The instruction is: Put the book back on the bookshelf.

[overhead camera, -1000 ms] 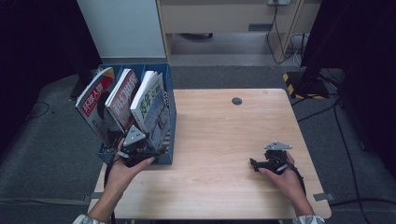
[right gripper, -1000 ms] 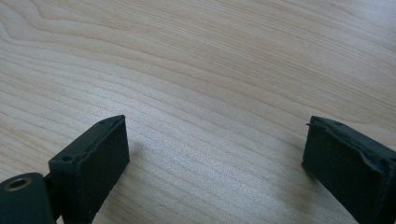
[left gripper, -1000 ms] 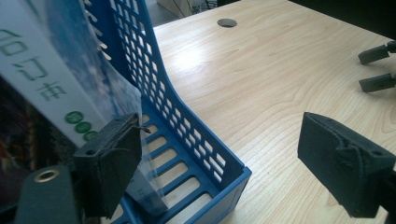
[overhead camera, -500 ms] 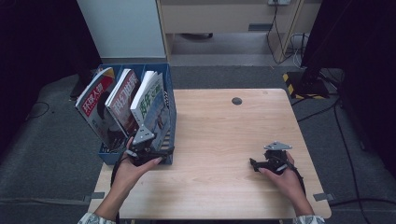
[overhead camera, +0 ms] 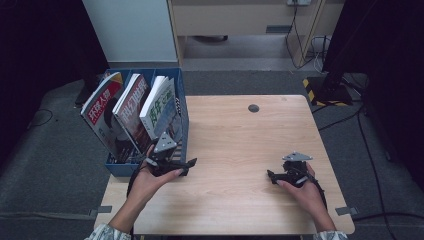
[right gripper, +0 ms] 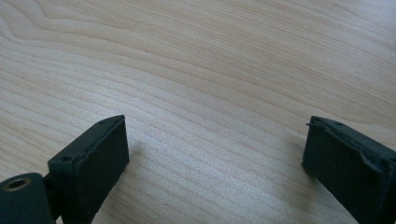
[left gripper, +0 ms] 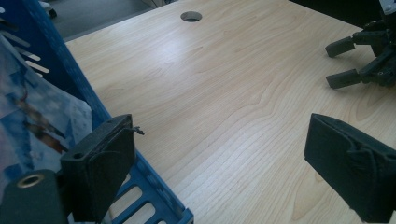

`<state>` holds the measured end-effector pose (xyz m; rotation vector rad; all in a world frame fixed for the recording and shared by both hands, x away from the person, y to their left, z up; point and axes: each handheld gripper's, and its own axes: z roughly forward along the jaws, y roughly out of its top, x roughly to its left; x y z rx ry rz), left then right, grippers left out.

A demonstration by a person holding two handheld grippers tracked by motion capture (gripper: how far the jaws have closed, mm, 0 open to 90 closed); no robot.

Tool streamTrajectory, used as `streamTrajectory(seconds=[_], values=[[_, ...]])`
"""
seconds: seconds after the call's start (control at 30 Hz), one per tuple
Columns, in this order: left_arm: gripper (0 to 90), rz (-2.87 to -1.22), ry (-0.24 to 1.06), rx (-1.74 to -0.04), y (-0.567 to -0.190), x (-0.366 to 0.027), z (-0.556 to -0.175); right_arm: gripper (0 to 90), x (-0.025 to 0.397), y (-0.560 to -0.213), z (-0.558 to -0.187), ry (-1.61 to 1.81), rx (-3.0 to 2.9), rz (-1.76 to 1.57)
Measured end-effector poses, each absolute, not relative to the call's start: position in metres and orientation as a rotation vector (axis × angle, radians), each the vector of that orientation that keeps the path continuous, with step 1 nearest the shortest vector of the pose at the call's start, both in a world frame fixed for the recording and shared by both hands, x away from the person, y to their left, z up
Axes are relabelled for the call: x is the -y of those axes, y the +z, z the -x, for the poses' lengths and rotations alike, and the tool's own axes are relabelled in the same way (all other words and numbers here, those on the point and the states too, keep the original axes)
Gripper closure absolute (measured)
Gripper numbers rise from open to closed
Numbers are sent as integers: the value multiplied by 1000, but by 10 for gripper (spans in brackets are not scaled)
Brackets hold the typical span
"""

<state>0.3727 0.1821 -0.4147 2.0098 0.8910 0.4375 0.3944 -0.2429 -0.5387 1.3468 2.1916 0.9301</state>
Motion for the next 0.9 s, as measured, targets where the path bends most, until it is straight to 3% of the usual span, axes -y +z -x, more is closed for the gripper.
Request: streamTrajectory(seconds=[0.37,0.9], values=[[55,-2046,396,-879,-417,-159,-381,71,242,-538,-394,933,-2192,-1356],[48,-2114,352,-809,-411,-94,-404,72,242,-539,-393,930,-2188,-1353]])
